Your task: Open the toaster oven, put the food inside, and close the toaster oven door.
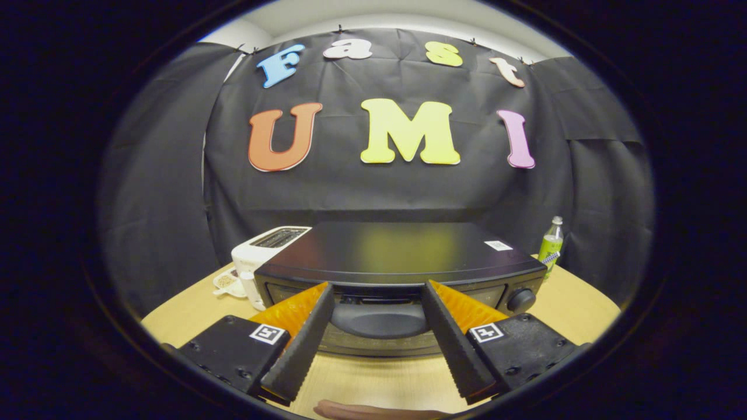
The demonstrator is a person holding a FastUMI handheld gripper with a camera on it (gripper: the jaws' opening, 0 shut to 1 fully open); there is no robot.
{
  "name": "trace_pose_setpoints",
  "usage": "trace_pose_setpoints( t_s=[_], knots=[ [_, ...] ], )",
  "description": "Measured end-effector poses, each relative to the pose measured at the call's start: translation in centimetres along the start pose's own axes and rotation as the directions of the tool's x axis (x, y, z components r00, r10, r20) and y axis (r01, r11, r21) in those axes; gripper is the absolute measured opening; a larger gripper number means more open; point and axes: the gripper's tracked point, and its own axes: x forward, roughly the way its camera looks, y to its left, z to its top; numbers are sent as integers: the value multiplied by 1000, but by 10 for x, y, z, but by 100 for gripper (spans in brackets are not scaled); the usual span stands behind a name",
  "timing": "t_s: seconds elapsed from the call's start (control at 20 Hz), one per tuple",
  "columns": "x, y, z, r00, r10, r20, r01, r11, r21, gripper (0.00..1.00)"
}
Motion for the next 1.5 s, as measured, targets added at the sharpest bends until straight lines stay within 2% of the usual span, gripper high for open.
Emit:
trace_pose_setpoints(
  t_s=[0.35,0.65,0.95,1.15,1.5],
  knots=[
    [-5,0,-5,1000,-26,-14,27,999,20,100],
    [-33,2,-22,998,-17,-62,17,1000,-11,100],
    [-70,3,-56,989,-46,-144,38,998,-58,100],
    [-87,4,-82,979,-62,-195,56,998,-35,99],
    [-102,3,-115,958,3,-287,22,996,85,99]
  ],
)
